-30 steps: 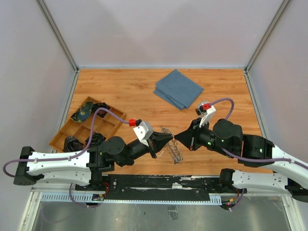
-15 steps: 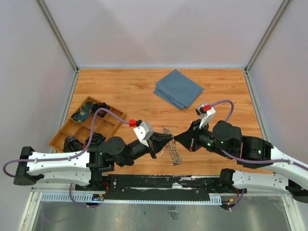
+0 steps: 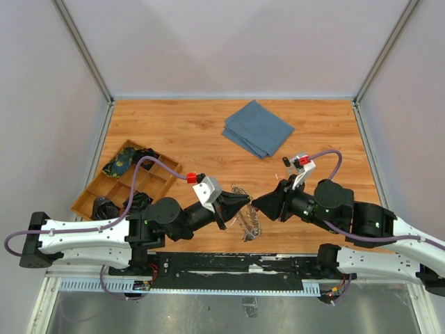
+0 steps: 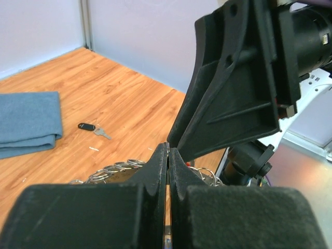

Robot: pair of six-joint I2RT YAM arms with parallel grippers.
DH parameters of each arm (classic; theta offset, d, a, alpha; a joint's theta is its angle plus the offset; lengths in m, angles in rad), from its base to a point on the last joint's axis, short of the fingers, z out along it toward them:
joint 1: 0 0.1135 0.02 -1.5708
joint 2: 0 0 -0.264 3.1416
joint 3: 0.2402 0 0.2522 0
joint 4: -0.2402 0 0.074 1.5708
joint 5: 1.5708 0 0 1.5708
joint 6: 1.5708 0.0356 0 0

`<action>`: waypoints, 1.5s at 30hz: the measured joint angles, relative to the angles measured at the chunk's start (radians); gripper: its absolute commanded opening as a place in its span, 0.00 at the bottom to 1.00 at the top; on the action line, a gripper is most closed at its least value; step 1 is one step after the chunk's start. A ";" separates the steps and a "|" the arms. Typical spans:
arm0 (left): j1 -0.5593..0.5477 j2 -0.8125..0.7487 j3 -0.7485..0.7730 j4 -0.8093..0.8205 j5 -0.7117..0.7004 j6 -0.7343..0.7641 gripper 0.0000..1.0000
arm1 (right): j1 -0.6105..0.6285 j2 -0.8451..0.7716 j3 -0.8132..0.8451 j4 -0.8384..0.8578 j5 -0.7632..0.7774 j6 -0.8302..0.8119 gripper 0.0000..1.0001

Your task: Put the keys on the keyring

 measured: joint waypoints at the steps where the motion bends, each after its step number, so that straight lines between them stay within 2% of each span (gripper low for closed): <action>1: 0.000 0.000 0.000 0.000 0.001 0.000 0.00 | 0.000 -0.015 -0.007 0.016 -0.002 -0.008 0.34; 7: 0.000 -0.011 0.000 0.005 0.016 0.000 0.00 | 0.000 -0.095 -0.032 0.141 -0.030 -0.168 0.41; 11: 0.000 -0.024 0.000 0.017 0.055 0.000 0.01 | 0.000 -0.113 -0.036 0.217 -0.134 -0.417 0.42; 19: 0.000 -0.060 0.000 0.036 0.216 -0.002 0.01 | 0.000 -0.180 -0.113 0.298 -0.338 -0.766 0.37; 23: 0.000 -0.070 0.000 0.048 0.286 -0.008 0.00 | 0.000 -0.193 -0.114 0.315 -0.437 -0.865 0.34; 34: 0.000 -0.073 0.000 0.049 0.389 -0.008 0.01 | 0.000 -0.146 -0.098 0.309 -0.584 -0.919 0.33; 45: 0.000 -0.073 0.000 0.049 0.401 -0.008 0.01 | 0.000 -0.166 -0.096 0.262 -0.609 -0.919 0.31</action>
